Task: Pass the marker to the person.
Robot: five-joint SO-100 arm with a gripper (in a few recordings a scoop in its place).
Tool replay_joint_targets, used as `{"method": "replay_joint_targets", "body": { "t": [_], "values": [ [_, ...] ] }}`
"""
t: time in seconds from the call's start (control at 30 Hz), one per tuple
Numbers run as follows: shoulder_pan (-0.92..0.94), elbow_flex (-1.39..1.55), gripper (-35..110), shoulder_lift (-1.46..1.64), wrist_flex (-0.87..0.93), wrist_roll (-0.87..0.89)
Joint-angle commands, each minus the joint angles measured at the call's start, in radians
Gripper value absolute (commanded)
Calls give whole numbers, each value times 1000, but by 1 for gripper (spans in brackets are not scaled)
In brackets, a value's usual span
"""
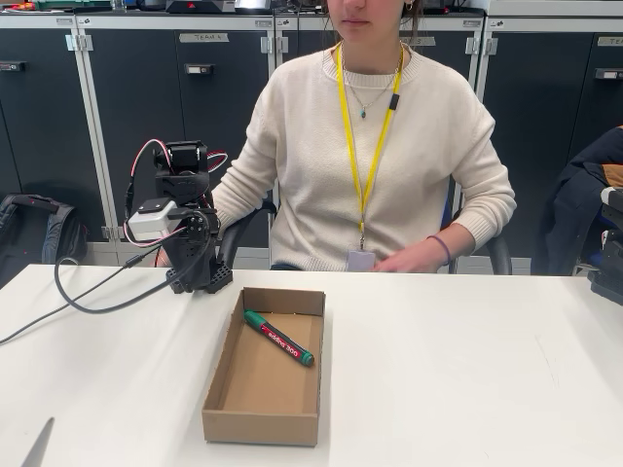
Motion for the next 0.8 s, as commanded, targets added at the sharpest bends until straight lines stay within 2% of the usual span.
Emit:
{"method": "replay_joint_targets", "body": {
  "t": [0.0, 0.37, 0.77],
  "values": [
    [-104, -84, -5, -43, -25, -46],
    [-387, -124, -2, -155, 38, -112],
    [-402, 129, 11, -213, -155, -238]
  ]
}}
